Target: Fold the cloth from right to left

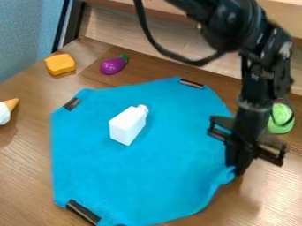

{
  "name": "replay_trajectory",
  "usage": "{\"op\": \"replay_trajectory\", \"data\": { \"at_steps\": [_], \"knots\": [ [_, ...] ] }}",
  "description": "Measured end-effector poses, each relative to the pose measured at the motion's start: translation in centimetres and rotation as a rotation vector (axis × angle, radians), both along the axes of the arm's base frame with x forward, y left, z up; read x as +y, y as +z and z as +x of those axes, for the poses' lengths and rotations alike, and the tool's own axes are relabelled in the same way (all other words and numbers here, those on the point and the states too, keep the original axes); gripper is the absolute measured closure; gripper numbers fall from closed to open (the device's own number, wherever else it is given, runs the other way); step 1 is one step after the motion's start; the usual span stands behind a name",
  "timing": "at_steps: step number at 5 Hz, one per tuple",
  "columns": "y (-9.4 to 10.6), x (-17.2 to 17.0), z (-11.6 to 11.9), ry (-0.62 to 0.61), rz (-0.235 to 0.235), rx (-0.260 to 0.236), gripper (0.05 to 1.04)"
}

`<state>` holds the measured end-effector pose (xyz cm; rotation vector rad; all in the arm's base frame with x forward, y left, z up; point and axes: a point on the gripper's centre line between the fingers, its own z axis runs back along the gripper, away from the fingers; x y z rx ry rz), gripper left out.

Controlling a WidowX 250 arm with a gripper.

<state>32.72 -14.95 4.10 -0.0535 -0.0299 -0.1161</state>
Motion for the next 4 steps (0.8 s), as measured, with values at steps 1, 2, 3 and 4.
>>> {"op": "replay_trajectory", "data": {
  "at_steps": [1, 2, 3, 4],
  "knots": [
    [4.8, 1.8, 1.2, -0.052, -0.021, -0.055, 1.015],
    [7.7, 5.6, 1.2, -0.031, -0.042, -0.074, 1.015],
    [8.8, 10.5, 0.5, 0.04, -0.05, -0.077, 1.015],
    [8.5, 15.4, -1.1, 0.122, -0.059, -0.038, 1.015]
  ]
}}
